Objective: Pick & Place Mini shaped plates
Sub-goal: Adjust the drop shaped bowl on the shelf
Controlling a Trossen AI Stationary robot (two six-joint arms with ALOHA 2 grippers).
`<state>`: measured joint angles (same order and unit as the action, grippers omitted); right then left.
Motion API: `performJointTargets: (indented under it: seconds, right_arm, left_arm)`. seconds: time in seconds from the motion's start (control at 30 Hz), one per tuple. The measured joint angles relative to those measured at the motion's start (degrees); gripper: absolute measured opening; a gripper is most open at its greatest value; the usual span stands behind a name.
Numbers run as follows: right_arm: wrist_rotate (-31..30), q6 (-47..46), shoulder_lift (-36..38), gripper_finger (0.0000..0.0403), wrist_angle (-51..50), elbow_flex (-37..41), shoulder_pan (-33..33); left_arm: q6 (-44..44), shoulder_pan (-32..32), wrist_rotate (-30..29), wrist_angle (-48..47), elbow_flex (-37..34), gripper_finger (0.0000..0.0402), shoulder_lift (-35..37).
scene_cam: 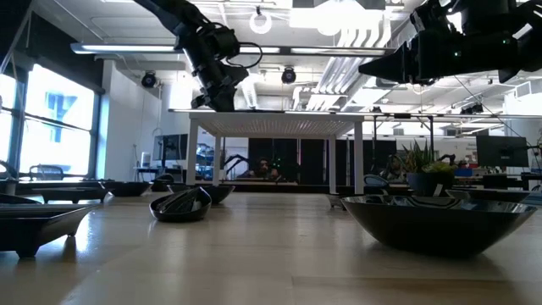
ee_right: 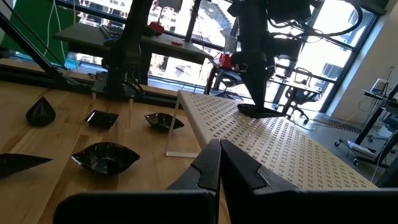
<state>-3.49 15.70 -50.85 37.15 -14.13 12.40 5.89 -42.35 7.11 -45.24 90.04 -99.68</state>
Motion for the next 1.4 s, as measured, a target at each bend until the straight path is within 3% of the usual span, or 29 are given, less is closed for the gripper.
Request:
performJointTargets:
  seconds: [0.37,0.67,0.9,1.4]
  right_arm:
    - [0.0,-0.1,0.0,0.0004,0.0,0.0,0.0]
    - [0.2,-1.9,0.0,0.0005,-0.1,0.0,0.0]
    - [0.2,-1.7,0.0,0.0004,-2.6,-0.1,0.0]
    - [0.2,-0.3,0.0,0.0002,-3.6,-0.1,0.0]
  left_arm:
    - [12.4,2.2,0.7,-1.4,0.0,0.0001,0.4]
    - [22.2,7.5,-5.7,-4.1,0.0,0.0000,0.9]
    - [26.6,9.9,-12.2,-5.8,0.1,0.0000,0.9]
    - [28.5,9.7,-14.4,-6.3,0.1,0.0021,0.9]
